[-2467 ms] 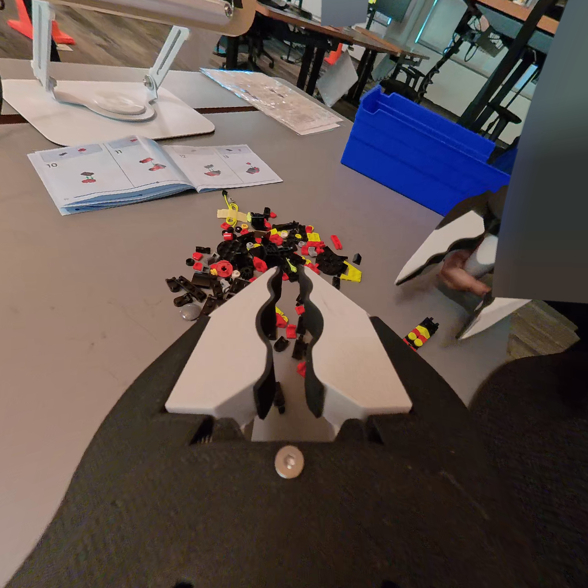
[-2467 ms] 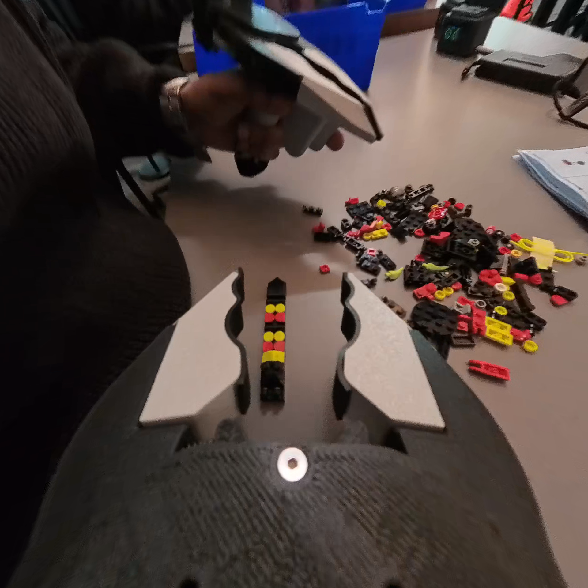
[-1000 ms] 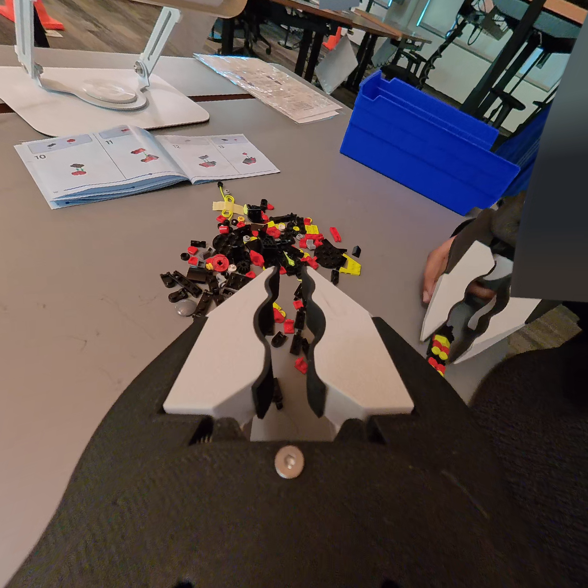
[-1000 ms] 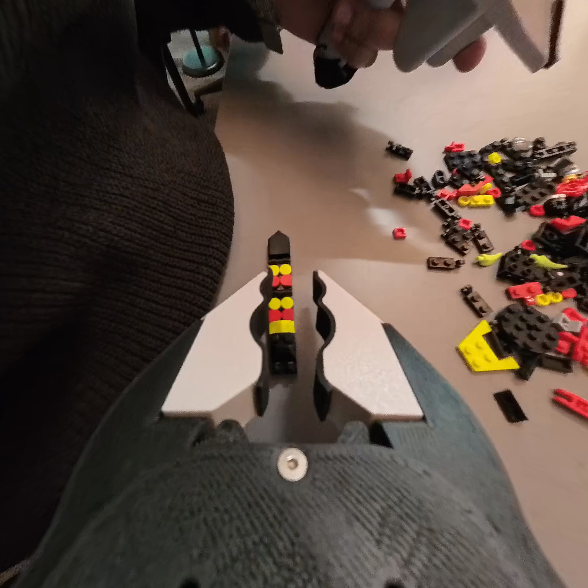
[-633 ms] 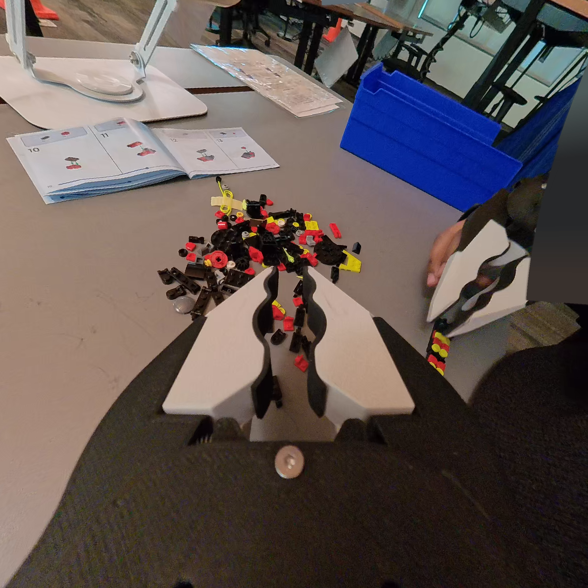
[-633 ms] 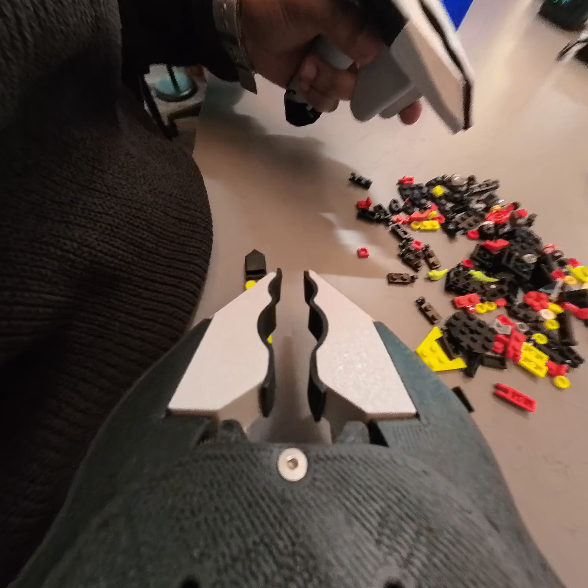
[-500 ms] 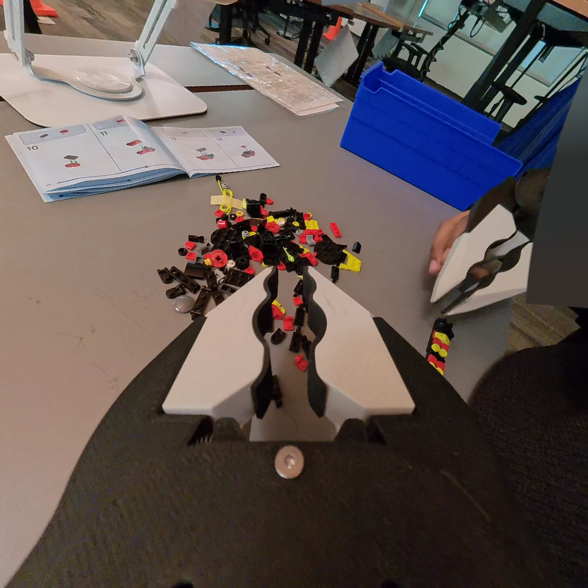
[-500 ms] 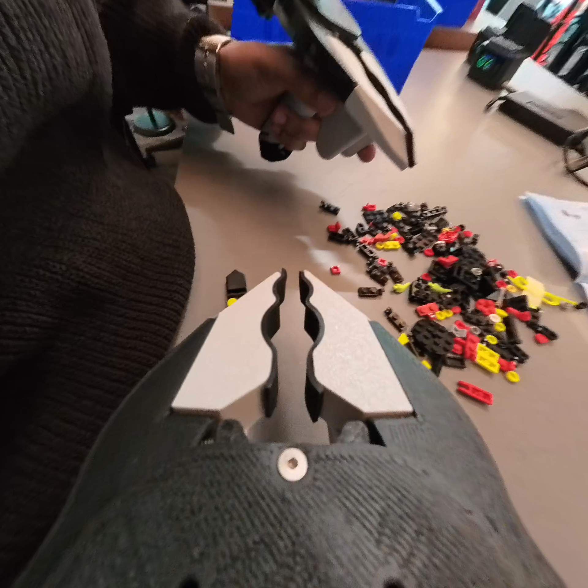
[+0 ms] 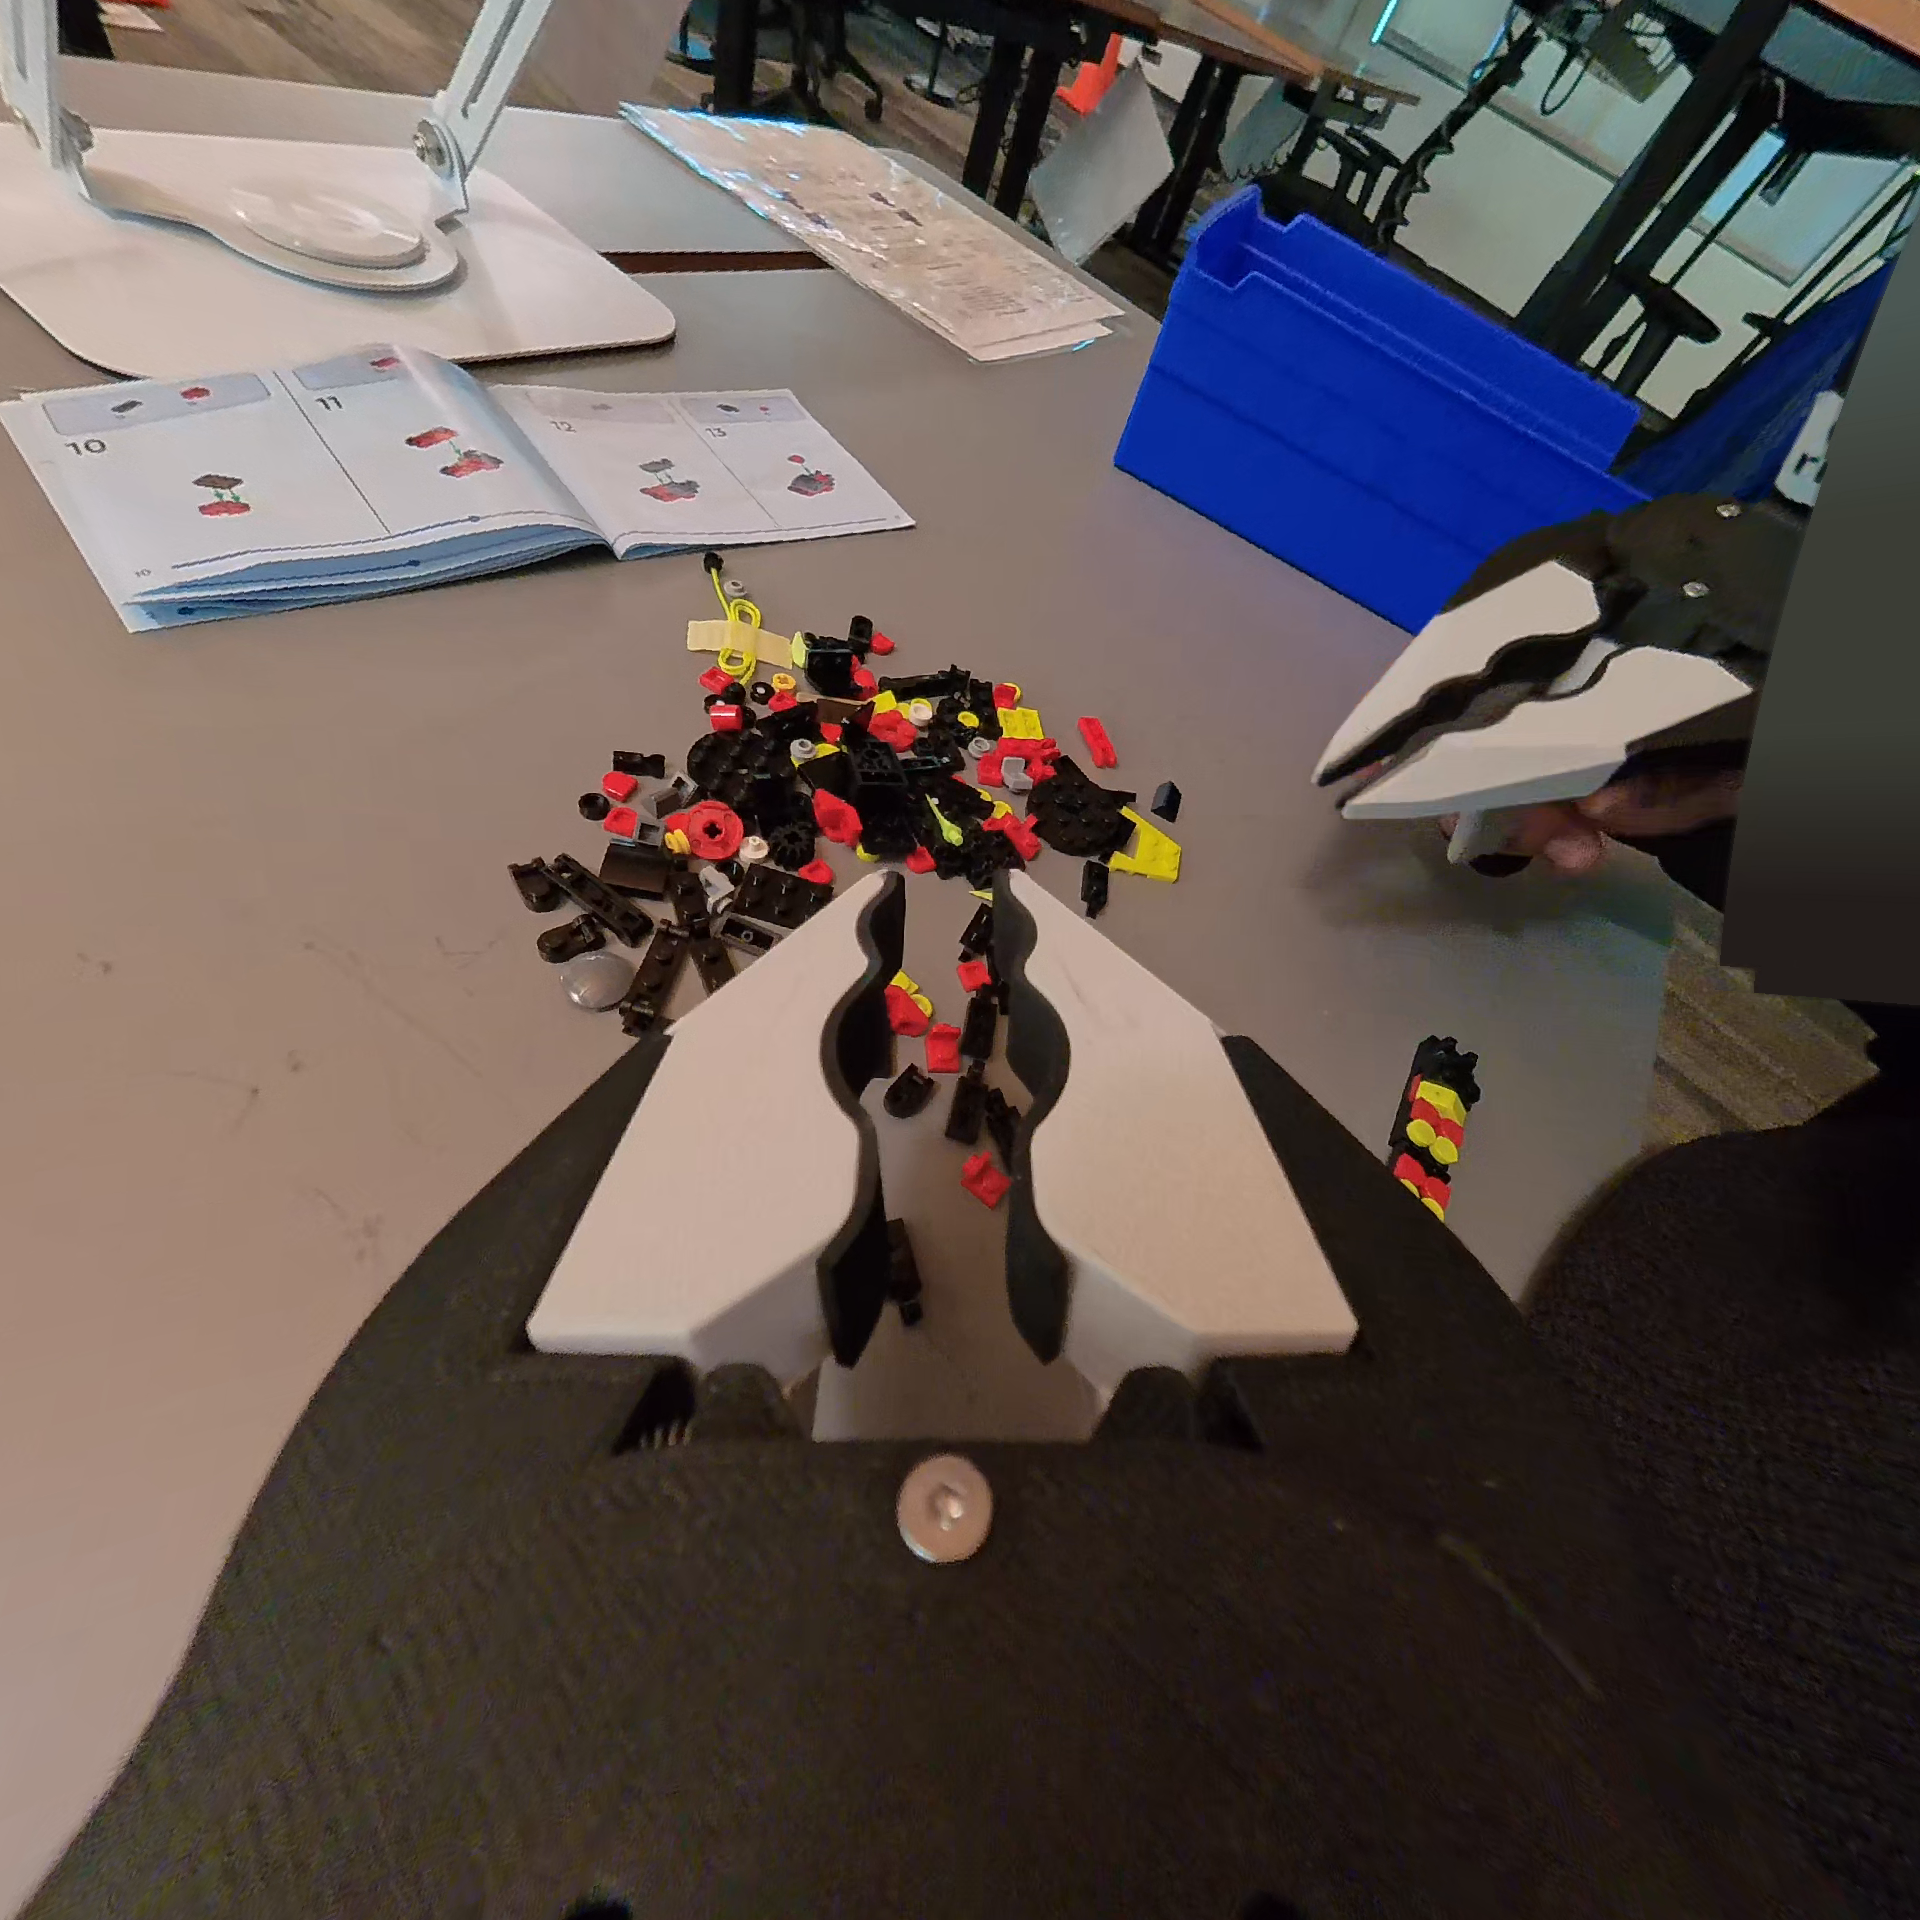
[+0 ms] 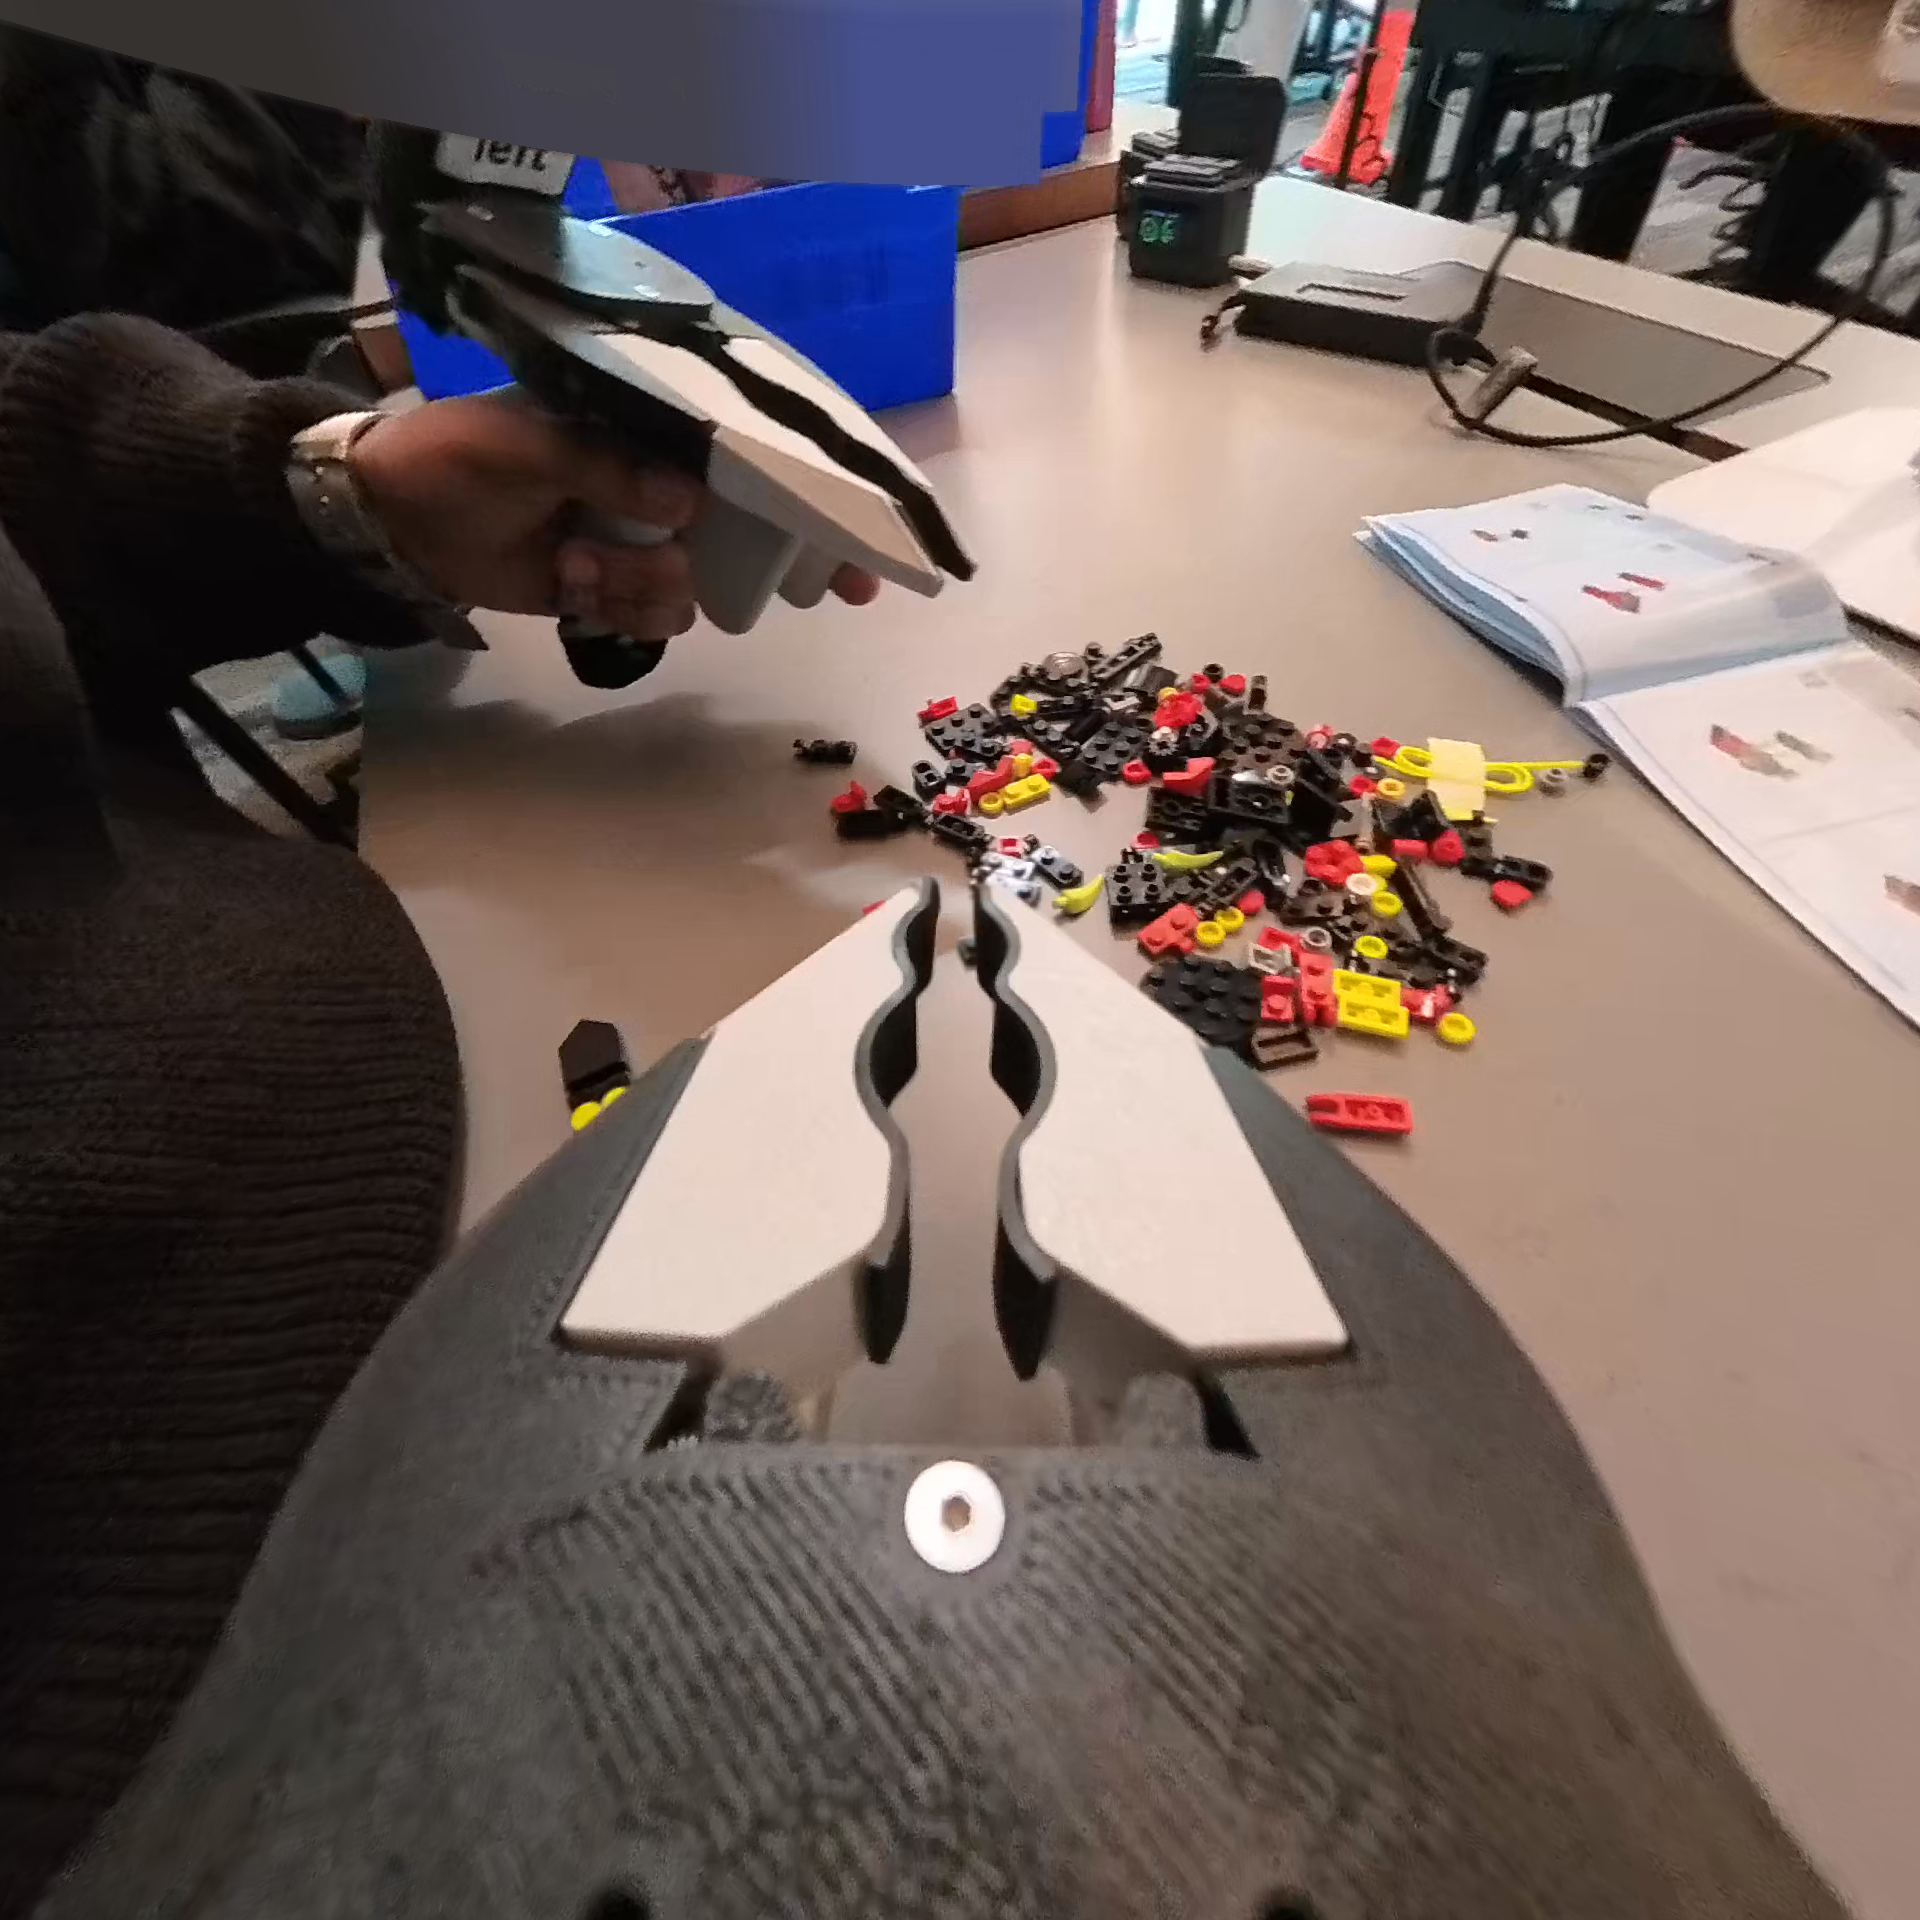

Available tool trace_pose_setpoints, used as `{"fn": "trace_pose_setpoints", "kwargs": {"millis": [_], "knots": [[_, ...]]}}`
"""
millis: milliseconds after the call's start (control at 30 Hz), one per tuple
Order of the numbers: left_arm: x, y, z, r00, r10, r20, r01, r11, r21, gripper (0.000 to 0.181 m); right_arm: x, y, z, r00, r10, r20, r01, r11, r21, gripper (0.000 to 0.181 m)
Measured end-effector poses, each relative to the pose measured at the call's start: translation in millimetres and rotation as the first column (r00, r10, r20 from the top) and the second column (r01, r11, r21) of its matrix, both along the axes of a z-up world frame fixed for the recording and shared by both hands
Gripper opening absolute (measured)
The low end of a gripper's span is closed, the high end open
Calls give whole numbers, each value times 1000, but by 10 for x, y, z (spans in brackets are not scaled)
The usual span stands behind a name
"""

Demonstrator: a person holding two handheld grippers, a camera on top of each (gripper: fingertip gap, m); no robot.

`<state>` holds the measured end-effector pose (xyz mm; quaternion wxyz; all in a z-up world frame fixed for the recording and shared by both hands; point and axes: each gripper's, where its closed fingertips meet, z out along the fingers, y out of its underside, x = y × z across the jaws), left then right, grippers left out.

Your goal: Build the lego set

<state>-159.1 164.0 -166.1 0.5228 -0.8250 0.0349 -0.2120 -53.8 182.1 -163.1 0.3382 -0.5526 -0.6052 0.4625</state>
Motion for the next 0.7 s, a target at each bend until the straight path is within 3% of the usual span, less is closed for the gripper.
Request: {"fn": "trace_pose_setpoints", "kwargs": {"millis": [33,400,700], "knots": [[-1,1,-3,1000,0,0,0,1000,-2,14,0,34,-3,1000,-16,4,16,1000,-8,6],[-15,7,-40,1000,7,0,-7,1000,-21,17,30,319,-72,988,-145,55,151,981,-122,7],[-314,32,-210,986,159,-56,-164,980,-108,37,33,328,-128,985,-147,86,155,982,-108,9]]}}
